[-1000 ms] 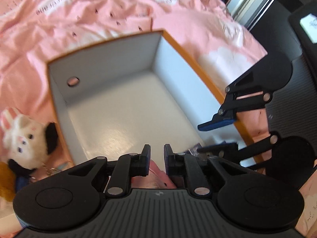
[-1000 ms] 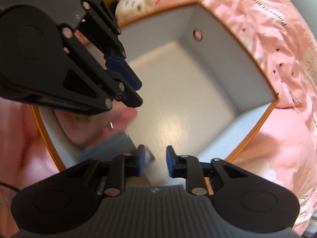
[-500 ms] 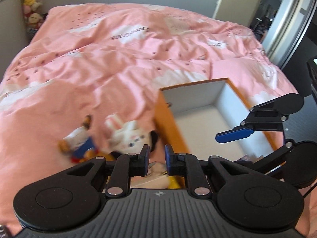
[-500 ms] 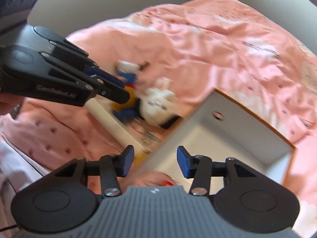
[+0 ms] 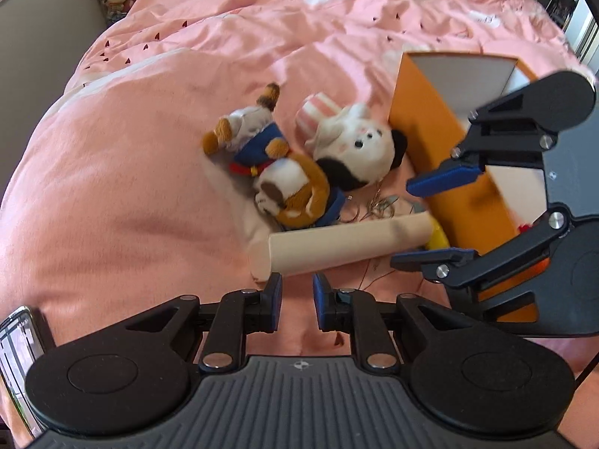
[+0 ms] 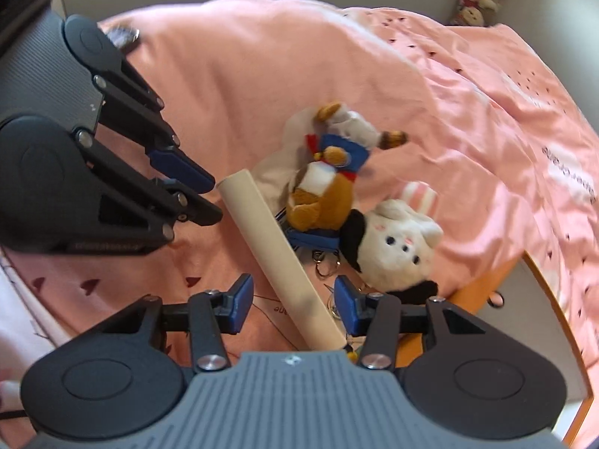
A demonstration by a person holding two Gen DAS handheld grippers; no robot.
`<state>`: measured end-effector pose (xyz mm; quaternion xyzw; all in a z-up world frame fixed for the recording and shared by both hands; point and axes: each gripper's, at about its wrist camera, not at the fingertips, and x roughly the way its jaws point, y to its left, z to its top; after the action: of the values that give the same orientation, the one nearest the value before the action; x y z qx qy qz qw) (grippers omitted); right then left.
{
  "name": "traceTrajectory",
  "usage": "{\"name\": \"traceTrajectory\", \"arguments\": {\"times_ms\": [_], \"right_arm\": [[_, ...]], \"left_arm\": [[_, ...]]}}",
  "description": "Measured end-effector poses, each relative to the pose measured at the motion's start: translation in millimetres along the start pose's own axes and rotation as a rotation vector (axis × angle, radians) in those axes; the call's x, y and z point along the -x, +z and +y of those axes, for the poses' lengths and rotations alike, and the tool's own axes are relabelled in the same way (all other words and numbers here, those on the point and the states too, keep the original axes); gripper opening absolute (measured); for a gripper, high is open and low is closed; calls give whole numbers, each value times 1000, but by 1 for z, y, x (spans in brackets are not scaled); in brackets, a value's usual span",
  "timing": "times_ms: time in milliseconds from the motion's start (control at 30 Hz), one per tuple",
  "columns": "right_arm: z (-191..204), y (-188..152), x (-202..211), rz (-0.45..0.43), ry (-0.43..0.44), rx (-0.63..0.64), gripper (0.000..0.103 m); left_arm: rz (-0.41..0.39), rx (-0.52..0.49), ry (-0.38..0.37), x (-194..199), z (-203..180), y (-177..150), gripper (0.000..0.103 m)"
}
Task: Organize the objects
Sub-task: 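Close the right tool on the cream tube beside the plush toys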
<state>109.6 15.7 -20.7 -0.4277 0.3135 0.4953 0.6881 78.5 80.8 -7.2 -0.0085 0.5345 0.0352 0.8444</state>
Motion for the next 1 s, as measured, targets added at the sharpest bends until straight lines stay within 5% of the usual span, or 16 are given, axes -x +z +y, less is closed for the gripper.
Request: {"name": "traceTrajectory", "arguments": {"times_ms": [167, 400, 567, 1000], "right_arm": [[6, 3, -16, 42, 27, 9, 36], [2, 4, -29, 60, 16, -2, 35], [-7, 8, -42, 37, -33, -6, 48], [2, 16, -64, 41, -72, 88, 53]], "left_arm": [[8, 1, -21, -13, 1, -5, 20], [-50, 56, -51, -18, 13, 3, 20], [-76, 97, -77, -23, 23, 12, 20], [-76, 157, -112, -31, 38, 16, 27]]}}
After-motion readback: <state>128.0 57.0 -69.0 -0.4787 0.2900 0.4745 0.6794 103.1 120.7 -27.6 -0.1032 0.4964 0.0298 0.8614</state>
